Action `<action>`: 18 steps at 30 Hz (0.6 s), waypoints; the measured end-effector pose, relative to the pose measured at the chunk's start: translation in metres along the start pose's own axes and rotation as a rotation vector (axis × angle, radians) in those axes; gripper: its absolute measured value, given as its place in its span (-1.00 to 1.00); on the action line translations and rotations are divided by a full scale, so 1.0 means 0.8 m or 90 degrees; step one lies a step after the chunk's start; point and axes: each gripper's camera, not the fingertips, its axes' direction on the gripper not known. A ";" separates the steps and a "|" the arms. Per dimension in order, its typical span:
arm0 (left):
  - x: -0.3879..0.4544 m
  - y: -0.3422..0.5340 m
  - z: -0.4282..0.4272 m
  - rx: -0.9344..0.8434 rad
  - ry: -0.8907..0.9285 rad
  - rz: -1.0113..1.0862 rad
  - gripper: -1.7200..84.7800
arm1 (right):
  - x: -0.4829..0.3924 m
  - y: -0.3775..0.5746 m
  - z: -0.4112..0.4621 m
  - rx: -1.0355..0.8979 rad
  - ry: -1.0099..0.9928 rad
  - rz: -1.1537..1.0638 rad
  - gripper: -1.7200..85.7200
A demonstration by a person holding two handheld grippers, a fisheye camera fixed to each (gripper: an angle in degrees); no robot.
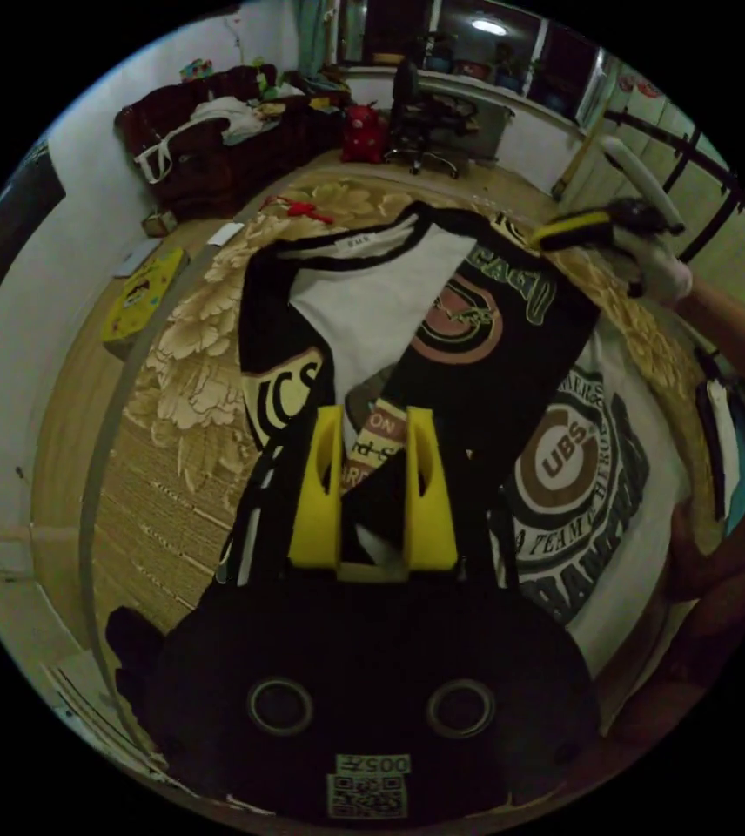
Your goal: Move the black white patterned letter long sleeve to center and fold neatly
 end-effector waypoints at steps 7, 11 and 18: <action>0.001 0.019 -0.003 -0.035 -0.048 0.055 -0.90 | -0.026 -0.010 0.027 -0.024 0.064 -0.035 -0.97; -0.019 0.013 -0.034 0.030 -0.033 0.049 -0.94 | -0.019 -0.001 0.012 0.011 0.050 -0.010 -0.99; -0.068 0.002 -0.036 0.021 -0.084 0.006 -0.95 | 0.007 0.003 0.024 -0.005 -0.008 0.078 -1.00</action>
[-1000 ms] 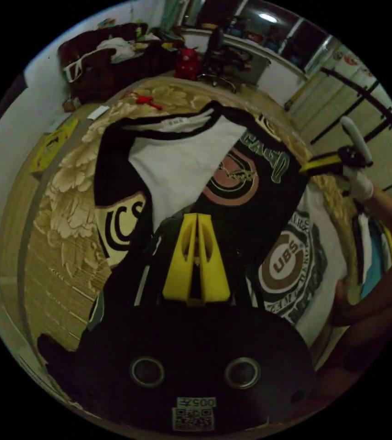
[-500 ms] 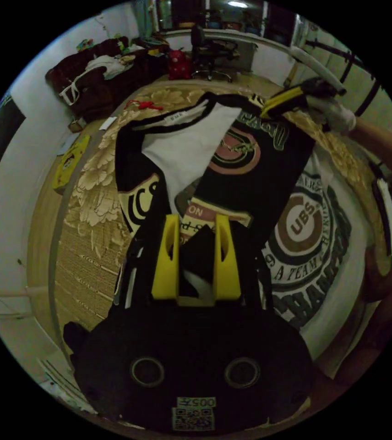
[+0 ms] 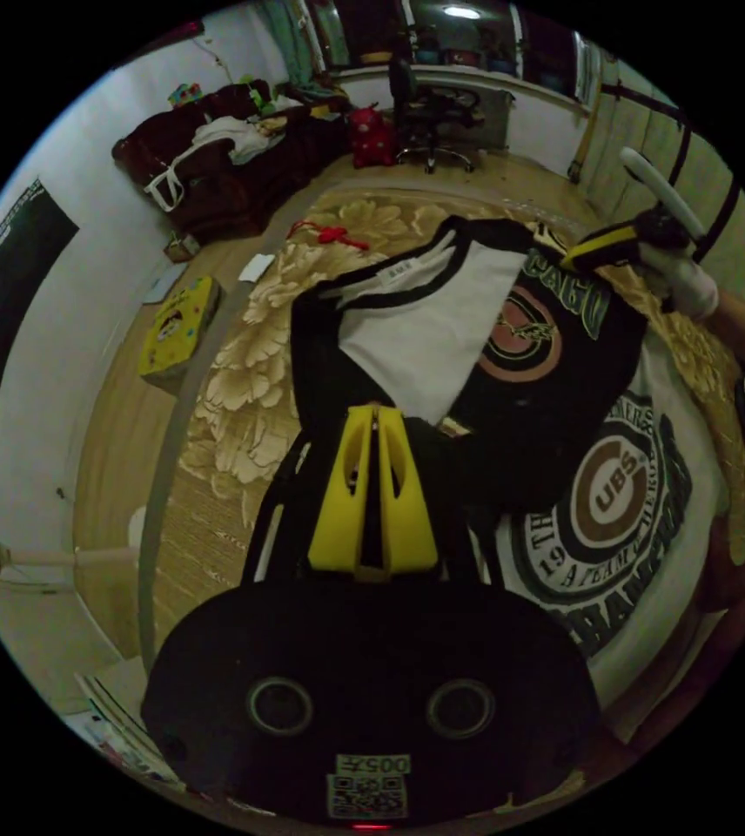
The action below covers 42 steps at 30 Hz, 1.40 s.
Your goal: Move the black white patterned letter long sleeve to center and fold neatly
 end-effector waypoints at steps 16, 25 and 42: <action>-0.086 0.041 -0.029 0.058 -0.072 -0.137 -0.95 | 0.031 -0.008 -0.001 0.037 -0.041 0.096 -0.92; -0.047 0.031 -0.023 0.071 0.092 0.040 -0.96 | -0.059 -0.020 0.030 0.007 -0.137 -0.050 -0.98; -0.171 0.175 -0.113 -0.131 -0.018 -0.010 -0.92 | -0.159 -0.080 0.024 -0.005 -0.167 -0.098 -0.99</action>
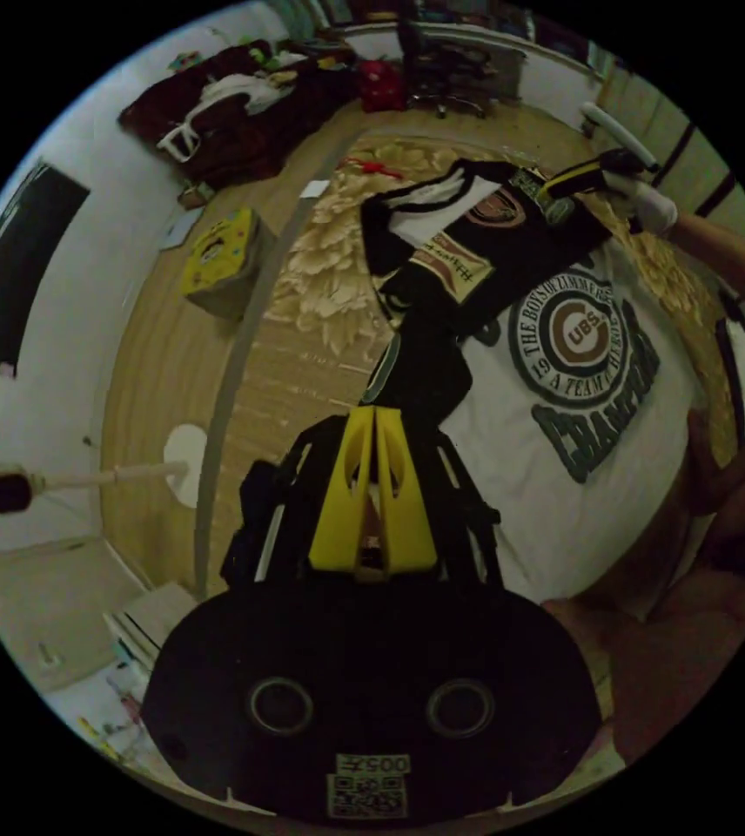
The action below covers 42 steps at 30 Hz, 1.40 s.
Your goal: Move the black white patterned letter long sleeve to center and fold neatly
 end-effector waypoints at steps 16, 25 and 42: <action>-0.111 -0.020 0.107 -0.013 0.190 0.114 -0.86 | -0.196 -0.111 0.126 -0.057 -0.011 0.032 -0.98; -0.292 0.069 0.099 0.065 0.228 -0.267 -0.95 | -0.231 -0.140 0.165 -0.031 -0.020 0.108 -0.98; -0.290 0.114 0.125 0.046 0.078 -0.080 -0.94 | -0.319 -0.185 0.176 -0.008 -0.041 0.146 -0.99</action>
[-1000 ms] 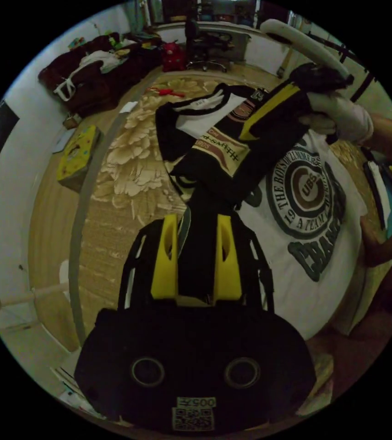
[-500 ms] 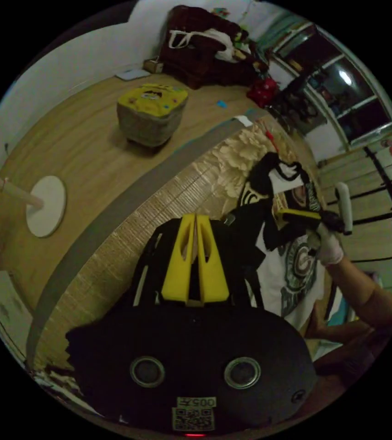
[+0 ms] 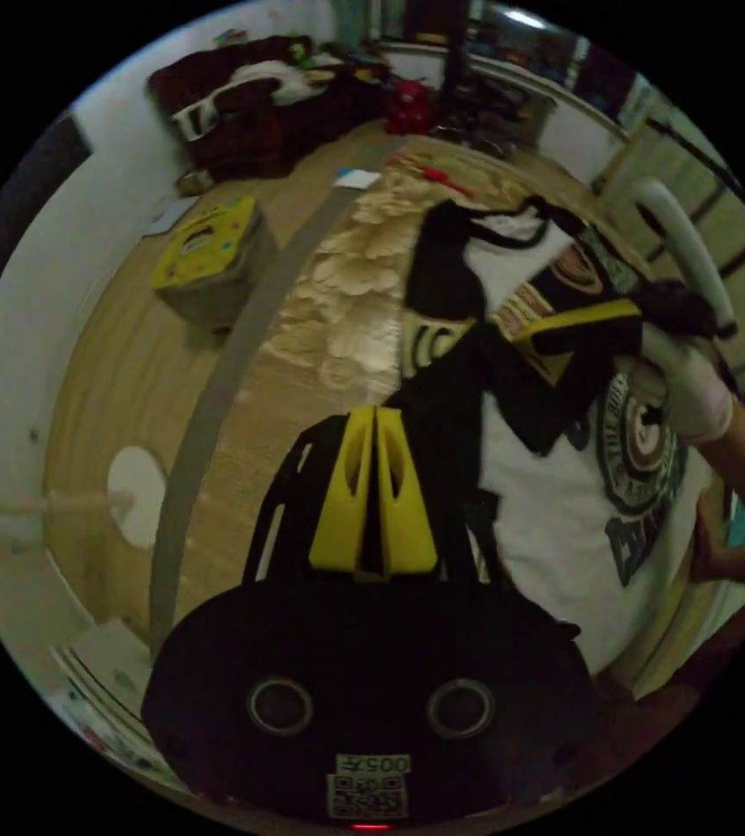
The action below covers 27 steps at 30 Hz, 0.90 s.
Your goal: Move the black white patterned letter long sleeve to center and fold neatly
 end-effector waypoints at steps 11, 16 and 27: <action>-0.088 0.153 -0.045 0.044 0.072 -0.114 -0.97 | -0.102 0.009 -0.029 0.054 -0.053 -0.043 -0.98; -0.102 0.220 -0.053 0.019 0.100 -0.138 -0.97 | -0.245 0.050 -0.036 0.007 -0.148 -0.284 -0.91; -0.117 0.343 -0.070 0.035 0.152 -0.185 -0.98 | -0.418 0.092 0.030 -0.182 0.003 -0.477 -0.88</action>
